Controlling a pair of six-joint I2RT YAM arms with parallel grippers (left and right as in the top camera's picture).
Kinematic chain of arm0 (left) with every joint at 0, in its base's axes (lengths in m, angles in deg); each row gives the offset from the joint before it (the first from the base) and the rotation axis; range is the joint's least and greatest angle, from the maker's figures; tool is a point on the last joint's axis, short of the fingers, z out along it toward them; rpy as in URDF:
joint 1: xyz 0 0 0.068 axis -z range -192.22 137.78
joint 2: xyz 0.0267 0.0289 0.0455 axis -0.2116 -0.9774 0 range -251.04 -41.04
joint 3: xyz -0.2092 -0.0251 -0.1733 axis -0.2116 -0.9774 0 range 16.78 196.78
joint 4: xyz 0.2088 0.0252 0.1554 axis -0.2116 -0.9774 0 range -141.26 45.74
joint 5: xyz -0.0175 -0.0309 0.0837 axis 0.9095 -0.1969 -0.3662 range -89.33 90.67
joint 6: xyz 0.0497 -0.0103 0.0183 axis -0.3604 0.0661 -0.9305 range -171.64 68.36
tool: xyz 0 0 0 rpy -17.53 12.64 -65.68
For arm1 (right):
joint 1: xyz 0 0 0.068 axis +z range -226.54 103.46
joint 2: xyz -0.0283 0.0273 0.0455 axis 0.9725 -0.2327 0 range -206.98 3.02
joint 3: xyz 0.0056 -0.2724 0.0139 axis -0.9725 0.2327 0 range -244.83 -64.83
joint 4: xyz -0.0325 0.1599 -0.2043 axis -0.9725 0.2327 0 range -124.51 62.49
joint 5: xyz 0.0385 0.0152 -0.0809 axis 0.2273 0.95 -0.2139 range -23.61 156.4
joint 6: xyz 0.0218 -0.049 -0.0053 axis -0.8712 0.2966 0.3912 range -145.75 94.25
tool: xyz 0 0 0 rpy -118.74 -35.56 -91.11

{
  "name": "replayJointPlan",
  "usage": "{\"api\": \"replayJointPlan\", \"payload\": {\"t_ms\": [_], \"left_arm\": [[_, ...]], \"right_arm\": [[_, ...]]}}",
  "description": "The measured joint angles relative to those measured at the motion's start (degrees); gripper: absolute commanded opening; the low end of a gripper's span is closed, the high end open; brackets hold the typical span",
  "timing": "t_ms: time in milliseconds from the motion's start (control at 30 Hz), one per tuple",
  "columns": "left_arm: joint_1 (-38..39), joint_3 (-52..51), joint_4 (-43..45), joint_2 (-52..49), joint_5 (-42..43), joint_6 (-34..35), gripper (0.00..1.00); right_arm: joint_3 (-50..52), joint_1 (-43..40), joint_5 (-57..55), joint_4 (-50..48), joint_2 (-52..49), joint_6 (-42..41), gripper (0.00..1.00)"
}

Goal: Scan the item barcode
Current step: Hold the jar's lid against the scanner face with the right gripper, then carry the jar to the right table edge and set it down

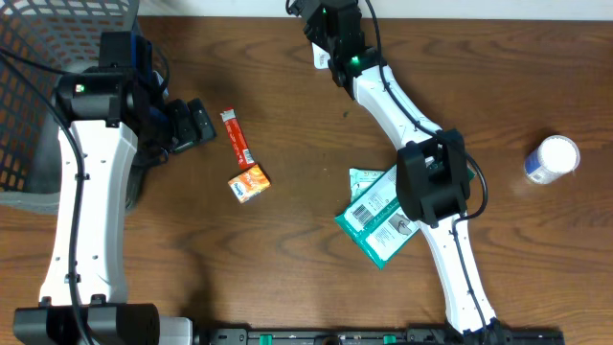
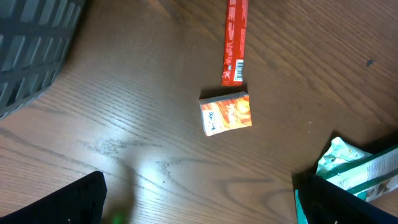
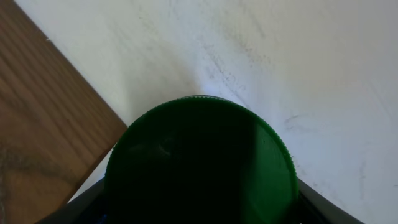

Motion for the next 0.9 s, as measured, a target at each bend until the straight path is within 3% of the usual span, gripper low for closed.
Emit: {"api": "replayJointPlan", "payload": {"t_ms": [500, 700, 900], "left_arm": [[0.00, 0.00, 0.00, 0.00, 0.00, -0.02, 0.99], [0.00, 0.00, 0.02, 0.00, 0.00, -0.02, 0.99], [0.00, 0.00, 0.00, 0.00, 0.00, -0.02, 0.99]], "right_arm": [[0.00, -0.02, 0.02, -1.14, -0.09, -0.33, 0.35], [-0.02, -0.02, -1.57, -7.37, -0.15, -7.28, 0.31], [-0.02, -0.11, -5.60, -5.57, -0.09, -13.18, 0.25]]}}
